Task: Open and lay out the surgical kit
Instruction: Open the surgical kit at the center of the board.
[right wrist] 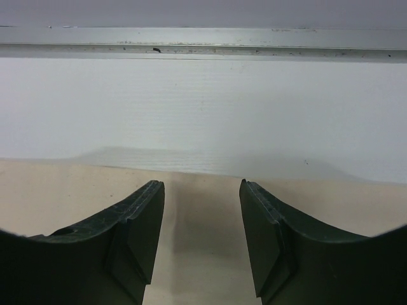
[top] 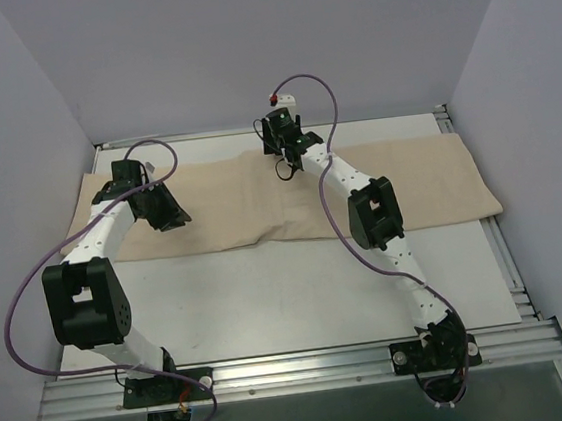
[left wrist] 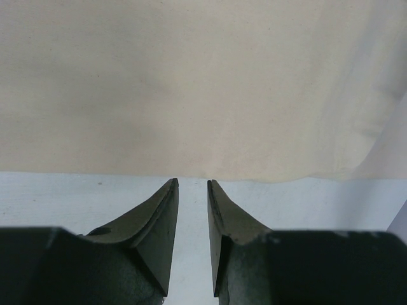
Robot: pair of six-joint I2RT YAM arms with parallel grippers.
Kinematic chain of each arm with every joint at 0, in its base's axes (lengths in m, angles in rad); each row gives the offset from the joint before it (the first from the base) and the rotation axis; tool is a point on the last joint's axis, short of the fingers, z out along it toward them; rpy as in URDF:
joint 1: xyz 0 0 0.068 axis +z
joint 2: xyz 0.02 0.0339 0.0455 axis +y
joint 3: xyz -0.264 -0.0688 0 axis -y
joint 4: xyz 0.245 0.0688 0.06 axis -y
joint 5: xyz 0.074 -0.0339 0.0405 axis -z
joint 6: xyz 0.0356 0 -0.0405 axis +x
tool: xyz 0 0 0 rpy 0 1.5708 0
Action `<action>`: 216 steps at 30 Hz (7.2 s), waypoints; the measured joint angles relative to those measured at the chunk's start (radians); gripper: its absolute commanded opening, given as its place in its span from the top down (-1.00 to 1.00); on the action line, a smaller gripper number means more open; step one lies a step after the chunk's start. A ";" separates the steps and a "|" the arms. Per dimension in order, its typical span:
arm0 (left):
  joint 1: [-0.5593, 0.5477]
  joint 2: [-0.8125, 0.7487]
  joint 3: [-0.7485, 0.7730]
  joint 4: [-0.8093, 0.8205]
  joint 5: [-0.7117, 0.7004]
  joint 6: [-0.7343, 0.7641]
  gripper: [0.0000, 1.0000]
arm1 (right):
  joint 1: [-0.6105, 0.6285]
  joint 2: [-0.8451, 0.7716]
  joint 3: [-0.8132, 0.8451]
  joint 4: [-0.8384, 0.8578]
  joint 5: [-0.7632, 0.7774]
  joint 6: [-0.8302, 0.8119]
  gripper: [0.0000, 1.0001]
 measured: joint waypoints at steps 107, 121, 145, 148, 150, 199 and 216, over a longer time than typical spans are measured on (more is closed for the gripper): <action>0.125 0.069 0.263 -0.301 -0.107 0.017 -0.17 | -0.147 -0.555 -0.455 -0.340 0.045 0.190 -0.99; 0.151 0.117 0.105 -0.299 -0.071 -0.027 -0.19 | -0.222 -0.262 -0.183 -0.516 0.081 0.296 -0.99; 0.180 0.278 0.152 -0.227 -0.059 -0.047 0.48 | -0.278 -0.227 -0.246 -0.467 0.071 0.276 -0.75; 0.184 0.298 0.153 -0.217 -0.052 -0.045 0.73 | -0.283 -0.215 -0.246 -0.461 0.067 0.267 -0.63; 0.187 0.303 0.153 -0.214 -0.048 -0.046 0.86 | -0.284 -0.208 -0.245 -0.454 0.064 0.261 -0.39; 0.095 0.262 0.080 -0.077 0.039 -0.124 0.06 | -0.407 -0.529 -0.592 -0.352 -0.032 0.161 1.00; 0.092 0.165 0.175 -0.201 -0.052 -0.061 0.95 | -0.414 -0.652 -0.632 -0.483 -0.006 0.122 1.00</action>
